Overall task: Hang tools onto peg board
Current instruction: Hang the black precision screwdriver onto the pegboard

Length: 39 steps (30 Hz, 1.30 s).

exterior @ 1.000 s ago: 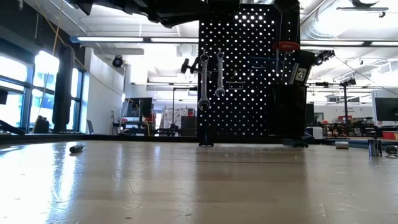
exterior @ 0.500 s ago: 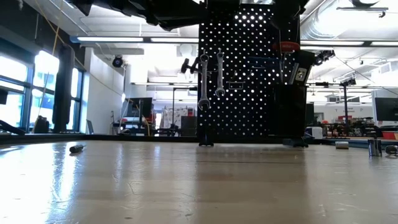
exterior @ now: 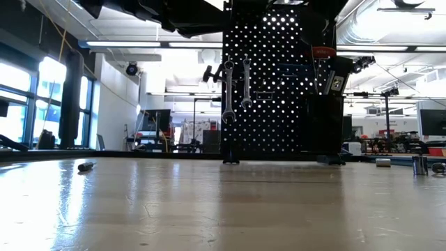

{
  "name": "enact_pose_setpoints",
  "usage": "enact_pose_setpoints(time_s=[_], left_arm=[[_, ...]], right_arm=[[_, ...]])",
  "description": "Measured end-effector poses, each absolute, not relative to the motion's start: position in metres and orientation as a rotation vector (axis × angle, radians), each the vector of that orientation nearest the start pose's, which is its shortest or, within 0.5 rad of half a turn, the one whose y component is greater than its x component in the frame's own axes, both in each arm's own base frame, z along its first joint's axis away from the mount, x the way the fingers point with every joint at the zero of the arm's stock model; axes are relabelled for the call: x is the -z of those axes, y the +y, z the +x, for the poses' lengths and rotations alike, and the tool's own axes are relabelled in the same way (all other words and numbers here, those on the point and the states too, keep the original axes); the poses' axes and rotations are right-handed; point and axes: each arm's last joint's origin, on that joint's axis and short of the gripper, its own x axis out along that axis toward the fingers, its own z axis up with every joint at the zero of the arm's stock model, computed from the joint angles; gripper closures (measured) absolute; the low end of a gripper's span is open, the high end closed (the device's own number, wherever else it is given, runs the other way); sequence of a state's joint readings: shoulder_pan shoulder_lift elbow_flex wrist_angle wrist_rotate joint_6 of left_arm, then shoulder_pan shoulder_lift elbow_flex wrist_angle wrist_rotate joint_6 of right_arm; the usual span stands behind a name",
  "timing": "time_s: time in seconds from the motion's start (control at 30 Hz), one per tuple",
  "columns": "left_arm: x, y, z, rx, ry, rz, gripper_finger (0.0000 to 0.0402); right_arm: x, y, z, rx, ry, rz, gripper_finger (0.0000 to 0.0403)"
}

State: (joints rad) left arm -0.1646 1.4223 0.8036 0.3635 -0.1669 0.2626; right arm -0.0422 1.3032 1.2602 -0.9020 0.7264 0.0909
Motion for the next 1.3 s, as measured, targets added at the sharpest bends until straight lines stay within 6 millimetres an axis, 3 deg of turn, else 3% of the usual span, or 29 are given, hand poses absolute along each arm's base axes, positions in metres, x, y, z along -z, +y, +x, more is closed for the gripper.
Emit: enact_pose_setpoints(time_s=[0.33,0.77,1.1,1.3], left_arm=[[-0.246,-0.046,0.305,0.033,0.26,0.297,0.0232],[-0.243,-0.046,0.304,0.035,0.298,0.284,0.0232],[-0.226,-0.049,0.297,0.065,0.476,0.297,0.0232],[-0.21,-0.049,0.286,0.077,0.675,0.281,0.0232]], right_arm=[[-0.332,-0.031,0.244,0.827,0.894,-0.218,0.0339],[-0.332,-0.028,0.243,0.825,0.902,-0.228,0.036],[-0.333,-0.004,0.245,0.722,0.878,-0.266,0.0359],[-0.332,0.018,0.246,0.596,0.865,-0.257,0.0359]])
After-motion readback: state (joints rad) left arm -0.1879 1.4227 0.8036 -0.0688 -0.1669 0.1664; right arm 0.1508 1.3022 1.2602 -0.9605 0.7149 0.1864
